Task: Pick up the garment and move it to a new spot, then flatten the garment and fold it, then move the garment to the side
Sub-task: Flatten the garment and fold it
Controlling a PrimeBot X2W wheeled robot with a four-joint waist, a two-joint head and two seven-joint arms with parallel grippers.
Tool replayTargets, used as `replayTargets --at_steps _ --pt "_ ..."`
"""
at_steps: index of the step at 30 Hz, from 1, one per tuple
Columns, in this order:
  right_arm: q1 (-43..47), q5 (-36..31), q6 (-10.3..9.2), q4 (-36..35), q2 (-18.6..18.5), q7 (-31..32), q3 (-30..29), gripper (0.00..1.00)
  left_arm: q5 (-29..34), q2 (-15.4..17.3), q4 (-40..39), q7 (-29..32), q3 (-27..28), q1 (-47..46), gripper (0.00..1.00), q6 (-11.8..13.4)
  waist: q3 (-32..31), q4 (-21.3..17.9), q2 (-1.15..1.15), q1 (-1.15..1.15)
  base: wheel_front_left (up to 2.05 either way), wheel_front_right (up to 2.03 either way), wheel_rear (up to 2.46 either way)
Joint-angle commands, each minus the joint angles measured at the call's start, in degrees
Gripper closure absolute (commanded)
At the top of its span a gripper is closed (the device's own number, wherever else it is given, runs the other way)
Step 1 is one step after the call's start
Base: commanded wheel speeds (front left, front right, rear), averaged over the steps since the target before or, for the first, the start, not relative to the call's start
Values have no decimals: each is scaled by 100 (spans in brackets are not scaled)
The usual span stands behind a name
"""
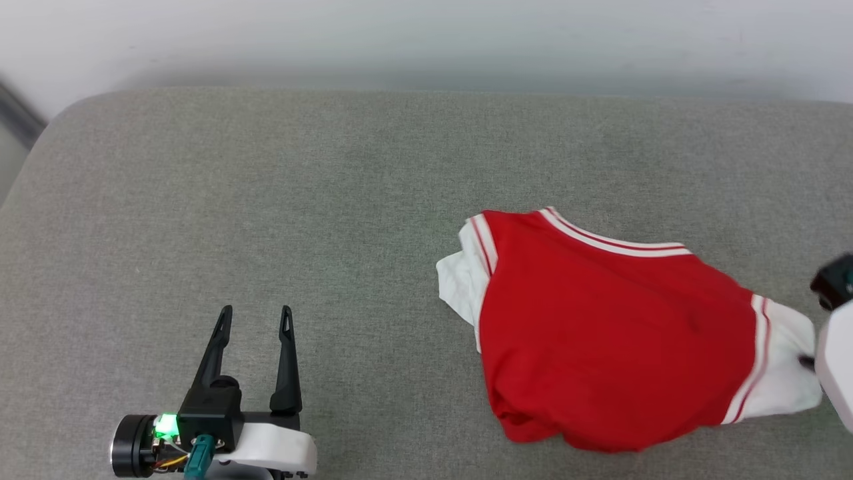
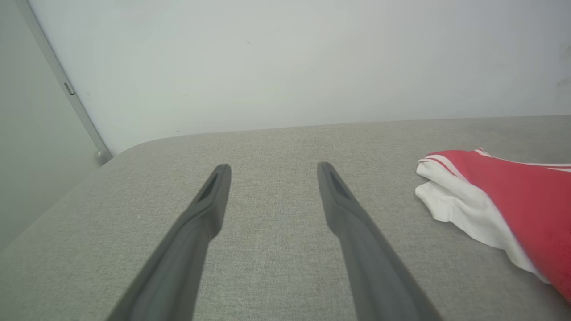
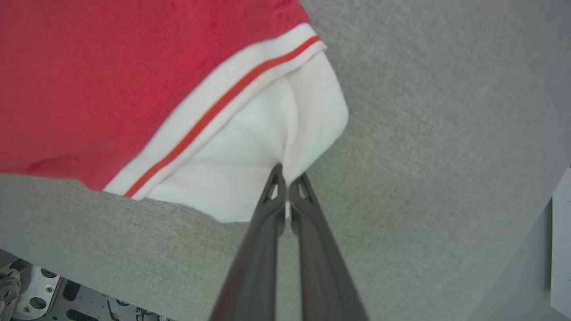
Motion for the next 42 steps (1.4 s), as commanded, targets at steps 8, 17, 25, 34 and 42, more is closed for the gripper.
replayTargets --at_steps 8,17,25,34,42 --pt "780 148 -6 806 428 -153 -63 11 36 12 23 -15 35 17 0 0 -15 -35 0 0 0 0 0" --pt "51 -696 -7 605 466 -1791 -934 0 37 92 27 -15 115 26 0 2 -163 -219 0 0 0 0 0" --pt "8 -2210 -8 534 1375 -3814 -2682 0 67 256 79 -15 210 -260 0 -56 -150 -302 0 0 0 0 0" --pt "1202 -4339 -8 -1249 3263 -4374 -4948 0 110 539 216 -15 219 -834 0 -190 -63 -384 0 0 0 0 0" --pt "2355 -4821 -7 -2610 4089 -4375 -5449 0 116 798 632 -14 2 -1763 0 -560 31 -342 0 0 0 0 0"
